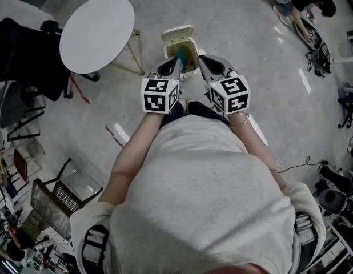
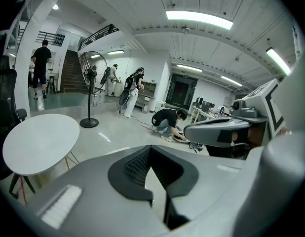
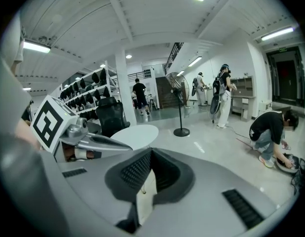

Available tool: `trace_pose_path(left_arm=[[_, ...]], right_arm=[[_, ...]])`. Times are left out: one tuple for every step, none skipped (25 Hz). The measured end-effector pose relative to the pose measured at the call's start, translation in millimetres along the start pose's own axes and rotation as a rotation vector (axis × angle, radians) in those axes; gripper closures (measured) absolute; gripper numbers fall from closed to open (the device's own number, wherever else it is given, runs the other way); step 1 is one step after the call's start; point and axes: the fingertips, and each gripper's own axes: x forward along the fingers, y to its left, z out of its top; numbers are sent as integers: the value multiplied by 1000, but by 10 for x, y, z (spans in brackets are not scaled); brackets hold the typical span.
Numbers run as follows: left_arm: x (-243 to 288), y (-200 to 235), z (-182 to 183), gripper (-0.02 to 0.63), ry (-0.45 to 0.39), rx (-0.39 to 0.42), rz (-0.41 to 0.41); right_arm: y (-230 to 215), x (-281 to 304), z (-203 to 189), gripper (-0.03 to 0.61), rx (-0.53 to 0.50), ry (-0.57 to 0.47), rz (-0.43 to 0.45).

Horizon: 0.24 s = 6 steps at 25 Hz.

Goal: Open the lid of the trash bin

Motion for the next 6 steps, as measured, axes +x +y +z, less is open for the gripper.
trace_pose_path(left_arm=[[0, 6, 1, 604, -1, -1, 0], [0, 13, 3, 604, -2, -3, 0], [-2, 18, 3, 604, -3, -5, 0], [-3, 21, 3, 604, -3, -7, -1], [-5, 22, 1, 604, -4, -9, -3], [-6, 22, -1, 604, -4, -11, -4]], right_arm=[[-10, 7, 10, 571, 11, -4, -5], [-18, 14, 20, 572, 20, -7, -9], [-23, 20, 28, 571, 24, -9, -12], [-25, 23, 32, 572, 25, -9, -13], [-26, 25, 33, 571, 25, -9, -14], [-28, 27, 34, 571, 25, -8, -14]])
